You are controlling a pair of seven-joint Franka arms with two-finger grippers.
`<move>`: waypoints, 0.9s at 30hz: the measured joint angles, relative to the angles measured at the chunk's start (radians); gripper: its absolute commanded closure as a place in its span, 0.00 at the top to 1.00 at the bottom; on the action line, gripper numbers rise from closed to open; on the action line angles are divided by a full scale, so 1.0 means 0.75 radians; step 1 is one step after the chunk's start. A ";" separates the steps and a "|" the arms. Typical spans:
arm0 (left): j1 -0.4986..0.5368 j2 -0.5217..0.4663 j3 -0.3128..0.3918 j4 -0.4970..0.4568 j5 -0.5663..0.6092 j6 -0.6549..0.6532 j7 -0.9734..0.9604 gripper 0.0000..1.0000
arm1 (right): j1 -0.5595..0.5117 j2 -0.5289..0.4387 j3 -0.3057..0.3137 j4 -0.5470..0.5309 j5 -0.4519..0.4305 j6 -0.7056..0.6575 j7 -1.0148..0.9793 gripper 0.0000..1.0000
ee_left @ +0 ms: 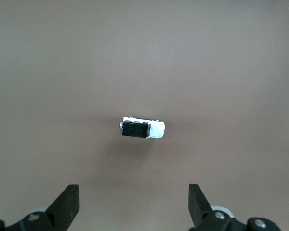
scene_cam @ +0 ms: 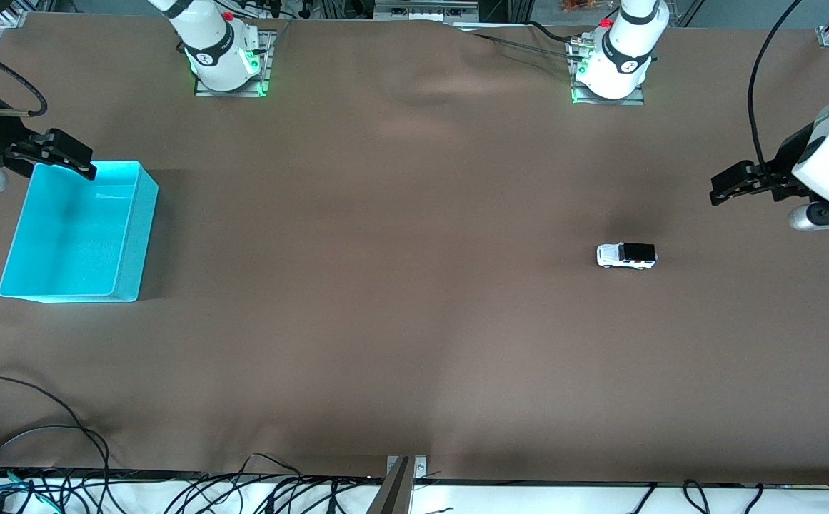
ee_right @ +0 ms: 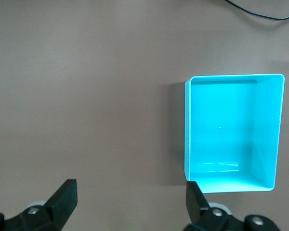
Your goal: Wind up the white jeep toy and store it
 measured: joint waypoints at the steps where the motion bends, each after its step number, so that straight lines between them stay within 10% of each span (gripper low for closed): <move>1: 0.000 0.007 0.000 0.000 0.000 -0.002 0.000 1.00 | 0.000 0.000 0.000 0.000 0.000 0.000 0.000 1.00; 27: -0.001 0.085 0.000 -0.010 0.000 -0.030 -0.708 1.00 | 0.000 0.000 0.000 0.000 0.000 0.000 0.000 1.00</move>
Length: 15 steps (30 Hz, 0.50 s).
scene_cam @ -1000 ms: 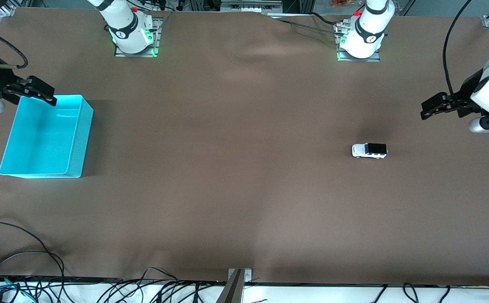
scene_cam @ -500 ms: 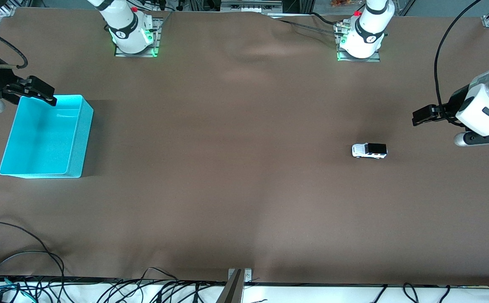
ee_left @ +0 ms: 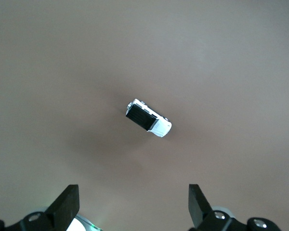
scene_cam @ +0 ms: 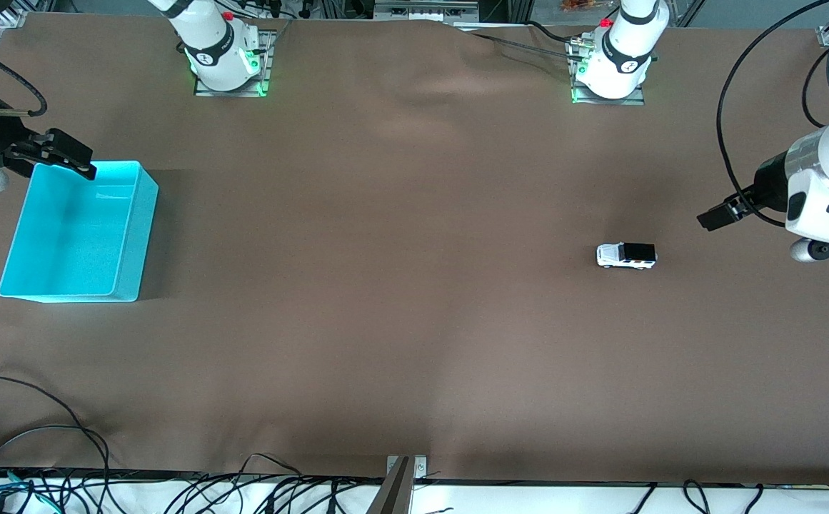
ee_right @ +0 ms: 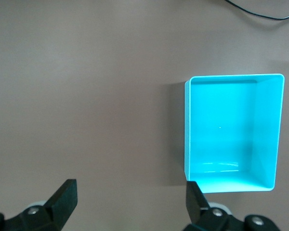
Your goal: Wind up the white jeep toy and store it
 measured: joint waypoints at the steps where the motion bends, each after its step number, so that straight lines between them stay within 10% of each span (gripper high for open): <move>1: 0.000 0.004 0.000 -0.001 0.000 0.000 -0.043 1.00 | 0.000 0.000 0.000 0.000 0.000 0.000 0.000 1.00; 15: -0.003 0.064 -0.002 -0.114 0.000 0.175 -0.749 1.00 | 0.000 0.000 0.000 0.000 0.000 0.000 0.000 1.00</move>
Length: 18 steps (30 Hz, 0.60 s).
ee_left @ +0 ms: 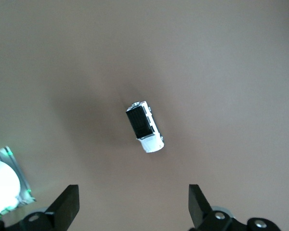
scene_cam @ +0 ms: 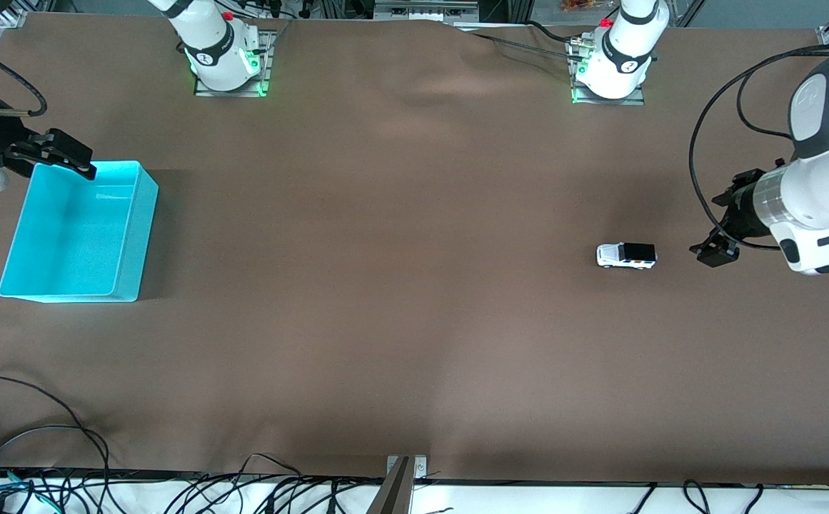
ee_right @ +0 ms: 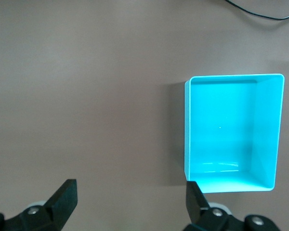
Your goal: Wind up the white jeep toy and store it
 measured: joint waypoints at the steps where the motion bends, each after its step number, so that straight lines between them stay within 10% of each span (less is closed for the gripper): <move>1: 0.000 0.000 0.000 -0.021 0.000 0.028 -0.040 1.00 | 0.000 0.000 0.000 0.000 0.000 0.000 0.000 1.00; 18: 0.010 -0.003 0.002 -0.452 0.000 0.555 -0.392 1.00 | 0.000 0.000 0.000 0.000 0.000 0.000 0.000 1.00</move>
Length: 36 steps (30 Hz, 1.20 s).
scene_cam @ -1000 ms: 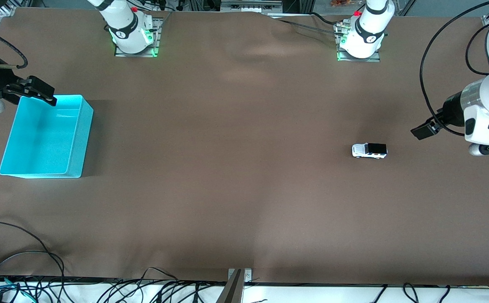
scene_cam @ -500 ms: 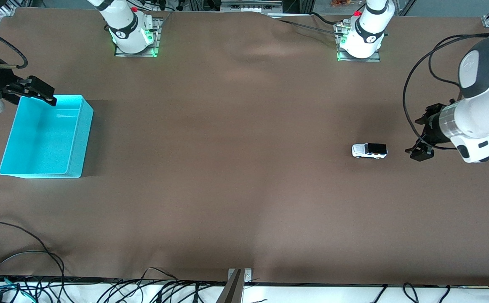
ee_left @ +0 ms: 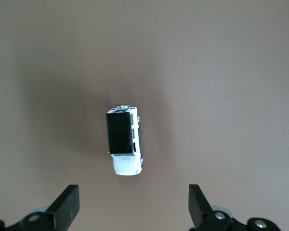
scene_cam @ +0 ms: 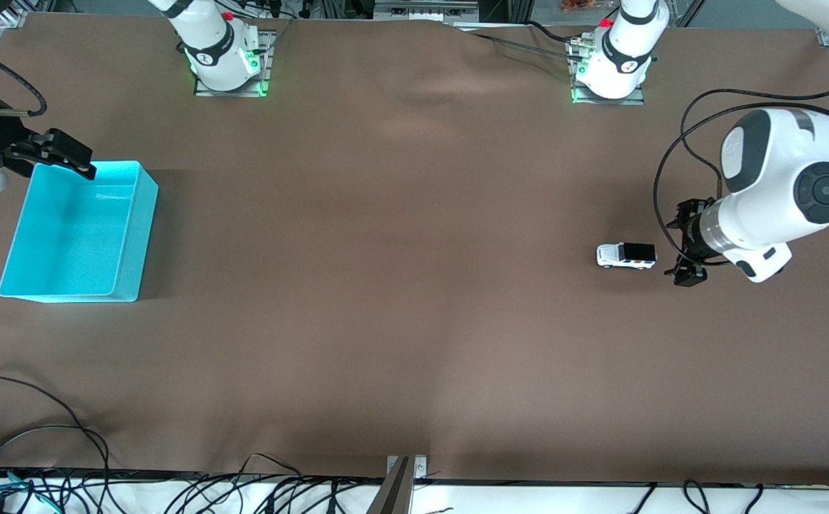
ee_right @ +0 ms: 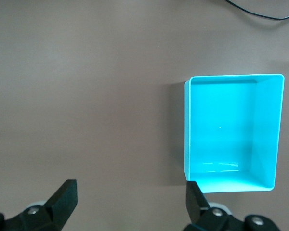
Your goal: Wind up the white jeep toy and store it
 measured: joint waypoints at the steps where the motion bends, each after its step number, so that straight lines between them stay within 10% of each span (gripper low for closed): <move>1: 0.001 0.000 0.000 -0.030 0.000 0.043 -0.008 1.00 | 0.000 0.000 0.000 0.000 0.000 0.000 0.000 1.00; 15: 0.037 0.030 0.004 -0.317 0.000 0.415 -0.166 1.00 | 0.000 0.000 0.000 0.000 0.000 0.000 0.000 1.00; 36: 0.028 0.140 -0.002 -0.406 0.064 0.618 -0.186 0.95 | 0.000 0.000 0.000 0.000 0.000 0.000 0.000 1.00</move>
